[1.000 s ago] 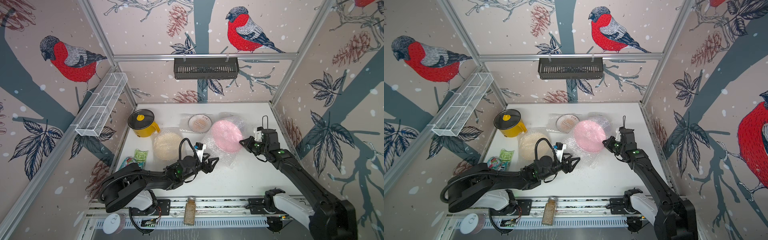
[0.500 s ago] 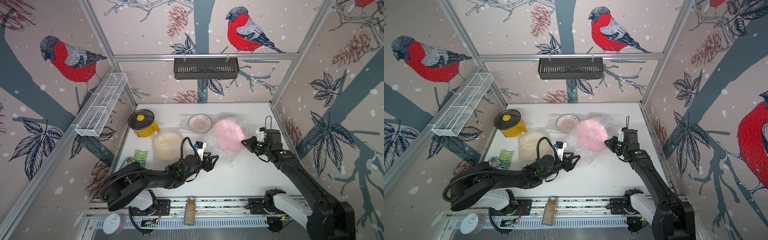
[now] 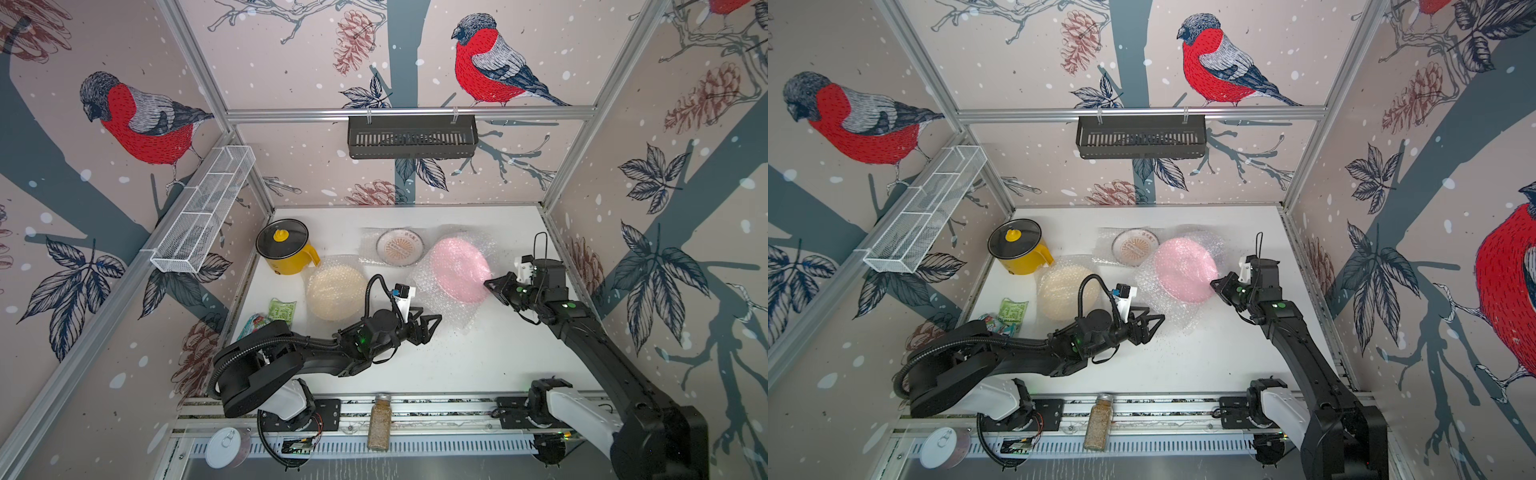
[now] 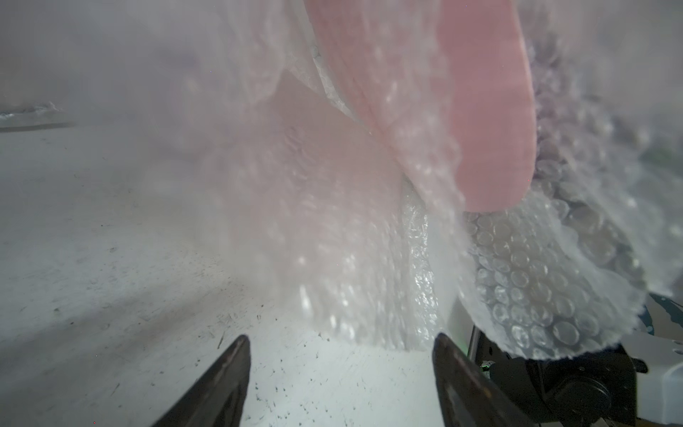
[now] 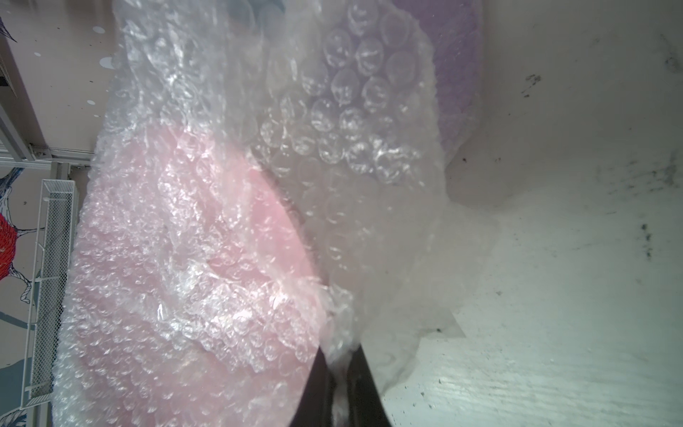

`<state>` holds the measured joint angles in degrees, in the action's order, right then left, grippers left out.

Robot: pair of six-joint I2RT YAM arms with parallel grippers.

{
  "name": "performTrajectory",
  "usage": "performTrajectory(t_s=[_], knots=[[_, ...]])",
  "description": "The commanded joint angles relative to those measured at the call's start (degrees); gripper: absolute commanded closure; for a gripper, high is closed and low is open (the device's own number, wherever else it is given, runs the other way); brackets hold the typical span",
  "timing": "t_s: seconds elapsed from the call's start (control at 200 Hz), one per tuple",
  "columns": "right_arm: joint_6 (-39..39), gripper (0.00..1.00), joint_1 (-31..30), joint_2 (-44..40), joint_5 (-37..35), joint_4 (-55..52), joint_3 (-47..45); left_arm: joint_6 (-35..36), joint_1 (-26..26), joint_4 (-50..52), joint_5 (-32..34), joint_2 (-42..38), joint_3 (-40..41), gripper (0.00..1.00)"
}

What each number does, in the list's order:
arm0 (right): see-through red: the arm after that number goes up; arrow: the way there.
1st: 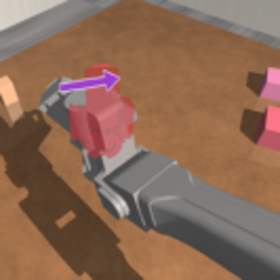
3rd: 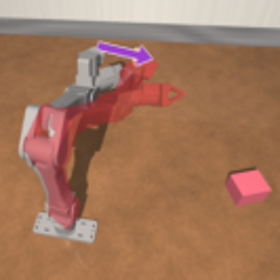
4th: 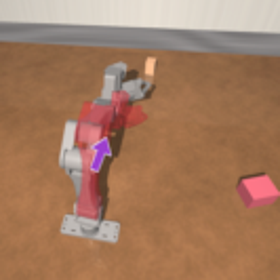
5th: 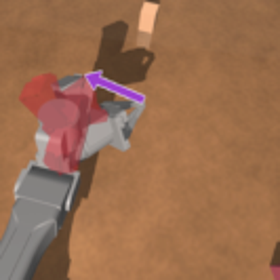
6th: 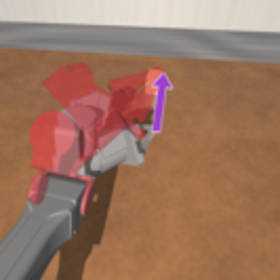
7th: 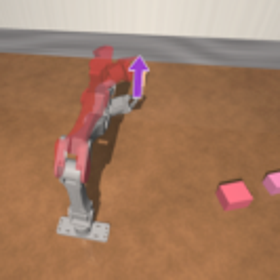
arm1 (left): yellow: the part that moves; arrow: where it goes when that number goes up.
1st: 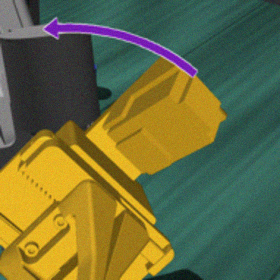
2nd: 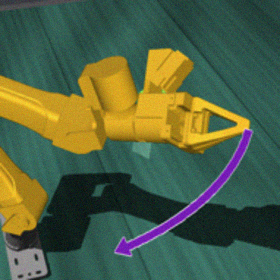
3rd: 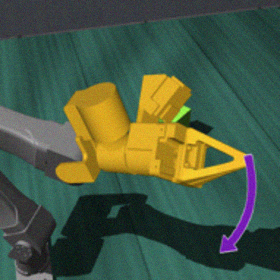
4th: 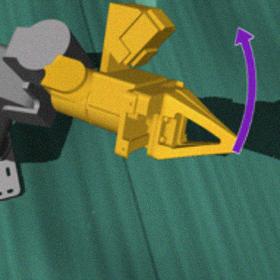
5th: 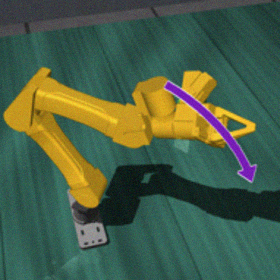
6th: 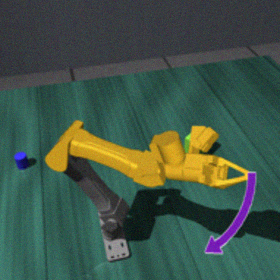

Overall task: Unpack dinner plates from bubble wrap
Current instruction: Unwrap the bubble wrap at the center of the board.

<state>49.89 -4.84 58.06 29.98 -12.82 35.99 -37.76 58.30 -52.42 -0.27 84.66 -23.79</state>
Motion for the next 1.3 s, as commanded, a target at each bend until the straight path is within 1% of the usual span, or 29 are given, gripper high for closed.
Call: performTrajectory(t_s=[0.0,0.15,0.24,0.305,0.42,0.515,0.6,0.625,0.66,0.74,0.805,0.876,1.016,1.131,1.206,1.296], knots=[[0.7,0.91,0.4,0.1,1.5,2.6,0.2,-1.4,0.1,-5.2,-2.2,0.9,0.1,0.22],[1.4,0.91,0.3,0.4,2.5,3.7,-0.3,-1.5,0.0,-6.0,-3.2,1.6,-0.4,0.22],[1.7,0.91,0.1,0.0,2.7,3.9,-0.6,-1.6,0.1,-6.6,-3.2,2.4,-1.2,0.24],[1.9,0.91,0.0,-0.4,2.8,3.9,-0.9,-1.8,0.1,-6.3,-2.9,3.3,-2.4,0.27],[2.2,0.91,-0.3,-1.5,3.1,3.8,-1.4,-2.7,0.0,-7.1,-1.3,5.5,-4.0,0.35],[2.4,0.91,-0.5,-2.3,3.2,3.6,-1.8,-3.6,0.1,-7.9,0.0,7.4,-5.2,0.52],[2.3,0.91,-0.4,-2.8,3.2,3.3,-1.9,-4.3,0.0,-9.1,1.6,8.6,-5.6,0.75],[2.2,0.91,-0.5,-2.8,3.2,3.3,-1.9,-4.4,0.0,-9.2,2.3,8.7,-5.6,0.82],[2.0,0.91,-0.5,-2.8,3.4,3.2,-1.9,-4.6,0.0,-8.6,4.1,8.5,-5.3,0.91],[1.8,0.91,-0.4,-2.8,3.5,3.1,-1.9,-4.6,-0.1,-5.8,8.1,7.0,-4.7,1.0],[1.6,0.91,-0.4,-2.7,3.6,3.2,-1.7,-3.9,-0.3,-3.0,11.7,5.4,-3.7,1.0],[1.4,0.91,-0.5,-2.7,3.7,3.3,-1.5,-3.7,-0.5,2.6,16.3,3.4,-3.5,1.0],[0.9,0.92,-1.0,-2.7,3.9,3.6,-0.9,-2.7,-1.3,9.9,23.0,0.2,-2.4,1.0],[0.0,0.93,-1.6,-2.7,3.6,2.6,-0.3,-1.6,-2.4,14.4,26.2,-2.6,-1.6,1.0],[-0.8,0.94,-2.0,-3.0,3.7,2.0,-0.3,-1.2,-4.0,15.8,26.2,-5.4,-0.3,1.0],[-2.7,0.94,-2.6,-3.6,3.7,0.4,-0.2,-0.2,-6.4,19.1,26.2,-10.8,1.3,1.0]])
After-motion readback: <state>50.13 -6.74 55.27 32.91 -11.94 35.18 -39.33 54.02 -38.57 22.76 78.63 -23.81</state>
